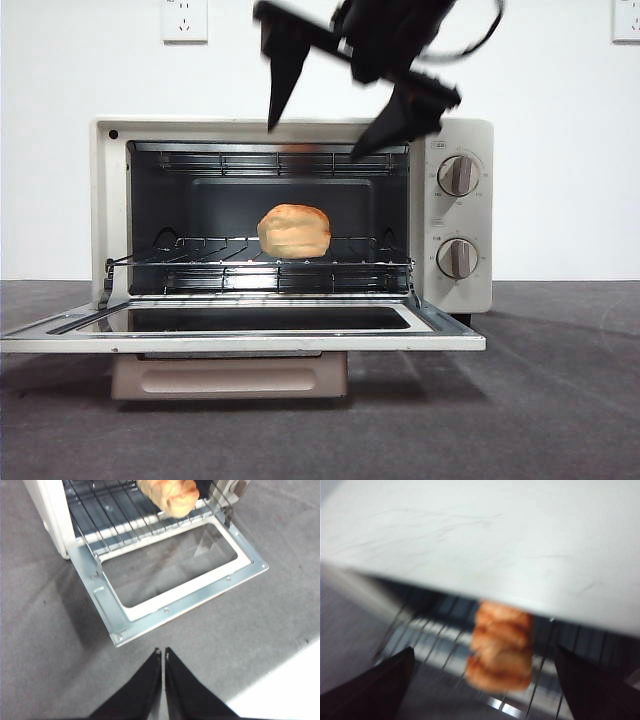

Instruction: The left arm flap open the oven, the right arm pick bread and place it into oven, the left arm flap close the oven

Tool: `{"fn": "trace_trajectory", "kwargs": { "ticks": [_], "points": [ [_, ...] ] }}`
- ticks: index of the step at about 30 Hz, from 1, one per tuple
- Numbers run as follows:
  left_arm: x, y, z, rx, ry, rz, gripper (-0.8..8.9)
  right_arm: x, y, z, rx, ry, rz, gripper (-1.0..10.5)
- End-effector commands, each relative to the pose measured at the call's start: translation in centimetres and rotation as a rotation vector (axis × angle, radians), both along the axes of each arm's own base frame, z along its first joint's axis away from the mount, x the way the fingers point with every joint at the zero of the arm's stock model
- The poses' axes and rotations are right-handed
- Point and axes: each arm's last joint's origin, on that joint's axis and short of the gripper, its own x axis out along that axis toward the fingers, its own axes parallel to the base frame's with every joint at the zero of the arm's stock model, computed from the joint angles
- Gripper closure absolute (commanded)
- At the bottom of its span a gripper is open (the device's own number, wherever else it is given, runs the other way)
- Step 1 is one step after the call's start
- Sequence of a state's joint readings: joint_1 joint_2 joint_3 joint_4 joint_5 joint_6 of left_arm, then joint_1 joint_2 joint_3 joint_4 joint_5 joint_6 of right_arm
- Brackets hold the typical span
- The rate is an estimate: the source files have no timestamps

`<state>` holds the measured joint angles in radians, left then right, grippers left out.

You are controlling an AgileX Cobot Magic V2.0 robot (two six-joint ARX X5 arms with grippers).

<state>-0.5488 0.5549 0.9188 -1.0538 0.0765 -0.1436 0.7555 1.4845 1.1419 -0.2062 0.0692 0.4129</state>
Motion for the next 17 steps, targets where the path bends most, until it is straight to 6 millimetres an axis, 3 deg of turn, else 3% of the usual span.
{"fn": "trace_trajectory", "kwargs": {
  "ticks": [1,9,14,17],
  "points": [
    [0.2,-0.1,0.3,-0.006,-0.03,-0.009,7.97,-1.5,-0.6,2.1,-0.038,-0.055,0.117,5.0],
    [0.5,-0.3,0.8,-0.038,-0.073,-0.006,7.97,-5.0,-5.6,5.4,-0.119,-0.096,0.247,5.1],
    [0.5,-0.4,0.8,-0.042,-0.08,-0.006,7.97,-7.1,-8.4,5.7,-0.077,-0.099,0.306,5.1],
    [0.5,-0.4,0.8,-0.042,-0.081,-0.006,7.97,-8.5,-9.6,4.9,-0.047,-0.096,0.337,5.1]
  ]
}}
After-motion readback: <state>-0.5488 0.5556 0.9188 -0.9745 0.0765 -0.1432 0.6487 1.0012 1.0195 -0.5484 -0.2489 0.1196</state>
